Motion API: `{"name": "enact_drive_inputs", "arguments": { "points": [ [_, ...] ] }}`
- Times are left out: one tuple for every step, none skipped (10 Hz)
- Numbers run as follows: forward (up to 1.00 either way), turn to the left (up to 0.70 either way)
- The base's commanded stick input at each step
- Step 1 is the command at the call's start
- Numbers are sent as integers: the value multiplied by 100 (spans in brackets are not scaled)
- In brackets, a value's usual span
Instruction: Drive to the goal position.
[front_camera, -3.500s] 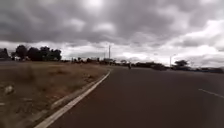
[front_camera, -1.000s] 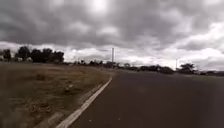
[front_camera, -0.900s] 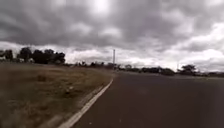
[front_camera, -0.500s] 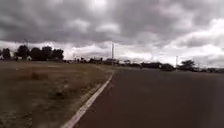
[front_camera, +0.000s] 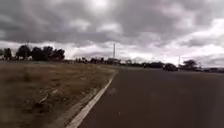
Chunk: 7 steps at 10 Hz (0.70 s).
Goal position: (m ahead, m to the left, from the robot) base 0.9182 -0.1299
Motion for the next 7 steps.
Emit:
{"name": "enact_drive_inputs", "arguments": {
  "points": [
    [100, -35],
    [100, -20],
    [100, -6],
    [100, -16],
    [100, -36],
    [100, -28],
    [100, -19]
  ]
}}
